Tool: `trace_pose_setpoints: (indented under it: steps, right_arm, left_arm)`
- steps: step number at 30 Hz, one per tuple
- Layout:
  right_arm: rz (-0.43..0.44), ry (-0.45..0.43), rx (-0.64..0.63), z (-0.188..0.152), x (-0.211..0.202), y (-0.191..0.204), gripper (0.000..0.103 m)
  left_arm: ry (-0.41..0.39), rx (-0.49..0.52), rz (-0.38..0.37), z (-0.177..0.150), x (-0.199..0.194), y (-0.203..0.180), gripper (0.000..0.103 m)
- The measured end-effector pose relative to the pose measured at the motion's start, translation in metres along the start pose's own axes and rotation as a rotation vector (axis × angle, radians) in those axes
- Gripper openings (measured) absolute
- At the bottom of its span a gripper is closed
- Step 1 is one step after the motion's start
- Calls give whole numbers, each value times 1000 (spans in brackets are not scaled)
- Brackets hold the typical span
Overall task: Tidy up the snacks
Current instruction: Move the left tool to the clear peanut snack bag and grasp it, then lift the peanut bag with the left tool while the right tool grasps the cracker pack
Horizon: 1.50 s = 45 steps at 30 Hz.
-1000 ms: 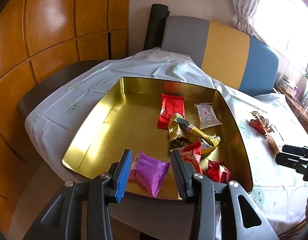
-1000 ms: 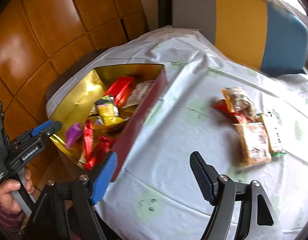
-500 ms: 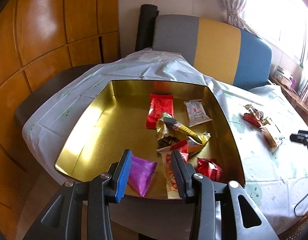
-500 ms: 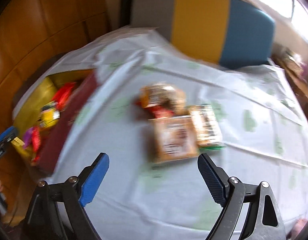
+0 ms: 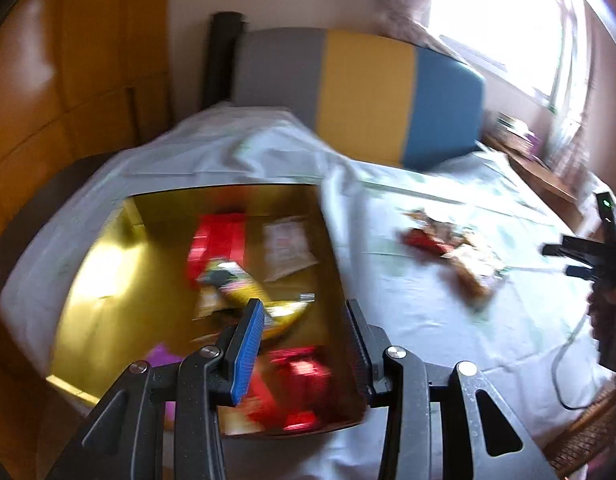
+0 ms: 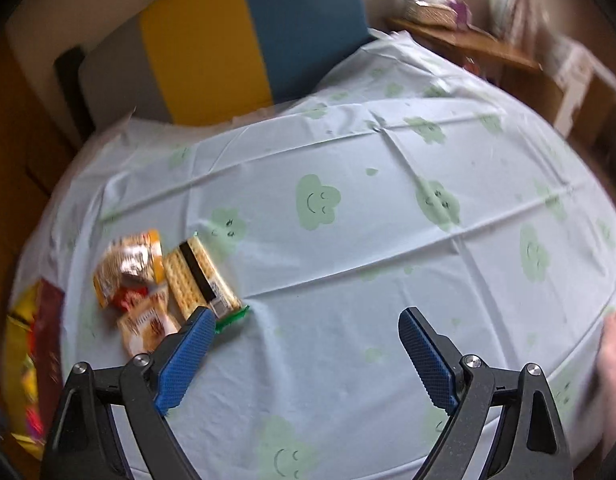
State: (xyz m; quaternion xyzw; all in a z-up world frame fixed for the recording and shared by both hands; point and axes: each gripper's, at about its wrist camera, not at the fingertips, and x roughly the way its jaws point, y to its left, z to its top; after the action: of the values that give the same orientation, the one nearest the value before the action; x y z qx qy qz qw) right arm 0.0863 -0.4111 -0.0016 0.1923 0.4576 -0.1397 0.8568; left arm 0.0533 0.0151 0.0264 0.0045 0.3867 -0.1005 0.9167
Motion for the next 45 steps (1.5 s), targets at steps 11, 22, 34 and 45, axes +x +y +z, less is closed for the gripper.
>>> trace_pose_setpoints:
  steps: [11,22,34,45]
  right_arm:
    - [40,16,-30,-10,-4,13,95]
    - [130,14,16,-5,-12,8,97]
    - [180,32,37,-4,-14,8,98]
    - [199,21,60,-3,-17,5,99]
  left_arm:
    - [80,244,-109,32,41,-96,41]
    - [154,440,-135,81,125,-159,73]
    - [282,681,-117,99,219,-210,79]
    - [225,556,-199,100,207,-202,46]
